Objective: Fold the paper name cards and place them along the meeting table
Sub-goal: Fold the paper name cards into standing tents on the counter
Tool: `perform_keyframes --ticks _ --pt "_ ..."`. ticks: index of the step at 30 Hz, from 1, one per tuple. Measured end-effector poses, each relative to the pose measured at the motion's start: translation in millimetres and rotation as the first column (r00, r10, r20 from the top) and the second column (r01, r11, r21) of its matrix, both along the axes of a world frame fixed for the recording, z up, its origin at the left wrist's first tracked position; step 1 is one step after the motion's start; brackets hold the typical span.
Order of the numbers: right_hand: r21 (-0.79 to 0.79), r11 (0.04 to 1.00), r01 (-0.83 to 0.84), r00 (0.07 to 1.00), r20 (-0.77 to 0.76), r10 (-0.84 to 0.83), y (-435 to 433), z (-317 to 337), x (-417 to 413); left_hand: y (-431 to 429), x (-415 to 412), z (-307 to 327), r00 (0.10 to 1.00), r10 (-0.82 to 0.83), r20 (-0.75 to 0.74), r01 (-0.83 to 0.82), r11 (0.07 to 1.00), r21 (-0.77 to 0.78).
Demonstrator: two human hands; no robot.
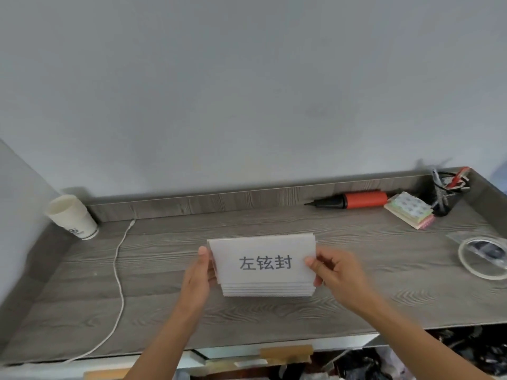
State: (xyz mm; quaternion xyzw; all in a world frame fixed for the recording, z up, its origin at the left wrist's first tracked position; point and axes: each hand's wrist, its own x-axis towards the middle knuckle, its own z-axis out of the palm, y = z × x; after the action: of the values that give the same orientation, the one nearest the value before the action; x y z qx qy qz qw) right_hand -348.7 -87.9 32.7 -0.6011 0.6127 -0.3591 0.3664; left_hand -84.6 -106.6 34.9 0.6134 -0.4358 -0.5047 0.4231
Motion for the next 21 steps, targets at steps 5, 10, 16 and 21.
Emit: perform_keyframes --ticks 5,10,16,21 --pt "-0.049 0.997 0.059 0.891 -0.448 -0.075 1 0 1 -2 -2 -2 0.995 -0.002 0.1 0.004 1.0 -0.011" --pt "-0.116 0.978 0.176 0.845 -0.491 -0.21 6 2 -3 -5 -4 -4 0.99 -0.063 0.127 0.06 0.998 0.025" --pt "0.008 0.998 0.056 0.944 -0.327 -0.05 12 -5 16 -4 -14 -3 0.988 -0.095 0.124 0.088 0.994 0.06" --pt "0.053 0.996 0.077 0.996 -0.04 -0.075 11 -15 38 -3 -17 1 0.965 -0.172 0.198 0.157 0.983 0.092"
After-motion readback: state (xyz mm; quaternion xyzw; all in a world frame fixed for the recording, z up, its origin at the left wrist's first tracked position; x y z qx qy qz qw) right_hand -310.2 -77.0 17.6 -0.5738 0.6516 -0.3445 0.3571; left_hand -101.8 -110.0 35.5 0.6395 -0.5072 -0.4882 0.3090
